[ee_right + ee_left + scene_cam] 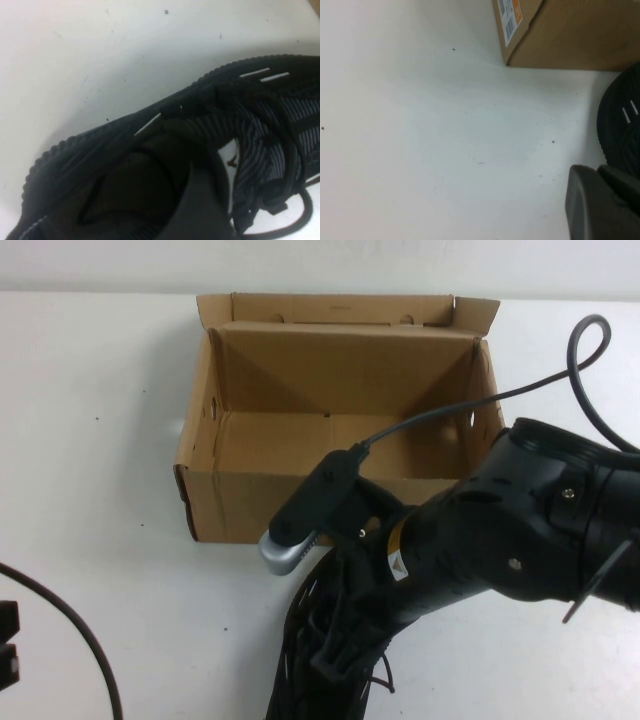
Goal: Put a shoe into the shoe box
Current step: Pick up the shoe from the table
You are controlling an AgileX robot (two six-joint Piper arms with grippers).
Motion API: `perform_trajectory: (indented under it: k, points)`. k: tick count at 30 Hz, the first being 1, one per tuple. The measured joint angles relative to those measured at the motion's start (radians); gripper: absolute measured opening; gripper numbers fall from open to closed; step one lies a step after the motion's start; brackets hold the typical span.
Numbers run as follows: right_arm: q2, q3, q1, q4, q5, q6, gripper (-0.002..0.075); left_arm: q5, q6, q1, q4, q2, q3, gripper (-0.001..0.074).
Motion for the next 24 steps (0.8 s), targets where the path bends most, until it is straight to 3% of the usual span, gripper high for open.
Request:
perform_trajectory:
  k: [13,24]
  points:
    - [0.024,-0.004,0.0,0.025,-0.02,0.0,0.0526,0.0,0.0,0.0,0.0,0.0,0.0,-0.0002]
    - [0.119,-0.004,0.0,-0.079,-0.025,0.018,0.0519,0.0,0.0,0.0,0.0,0.0,0.0,-0.0002]
